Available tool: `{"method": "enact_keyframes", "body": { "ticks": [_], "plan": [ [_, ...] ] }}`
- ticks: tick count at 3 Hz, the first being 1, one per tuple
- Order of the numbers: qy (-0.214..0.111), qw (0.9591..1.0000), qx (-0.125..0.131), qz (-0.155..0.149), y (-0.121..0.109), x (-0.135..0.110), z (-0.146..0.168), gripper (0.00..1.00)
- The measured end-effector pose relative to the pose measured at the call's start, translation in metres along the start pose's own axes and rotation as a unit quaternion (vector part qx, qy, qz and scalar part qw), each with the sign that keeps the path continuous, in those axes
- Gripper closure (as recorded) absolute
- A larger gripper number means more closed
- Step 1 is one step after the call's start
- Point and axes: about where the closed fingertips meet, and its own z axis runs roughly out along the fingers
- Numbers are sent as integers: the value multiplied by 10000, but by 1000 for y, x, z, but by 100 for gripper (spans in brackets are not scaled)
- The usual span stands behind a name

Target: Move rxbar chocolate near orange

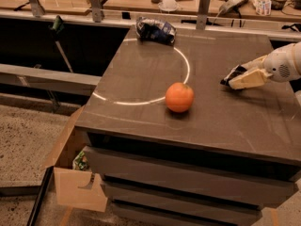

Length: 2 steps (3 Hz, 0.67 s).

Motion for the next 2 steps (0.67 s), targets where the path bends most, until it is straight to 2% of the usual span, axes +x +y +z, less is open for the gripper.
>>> {"method": "enact_keyframes", "body": {
  "ticks": [2],
  "plan": [
    [-284,9973,-319,-597,53,-14,-9,100]
  ]
}}
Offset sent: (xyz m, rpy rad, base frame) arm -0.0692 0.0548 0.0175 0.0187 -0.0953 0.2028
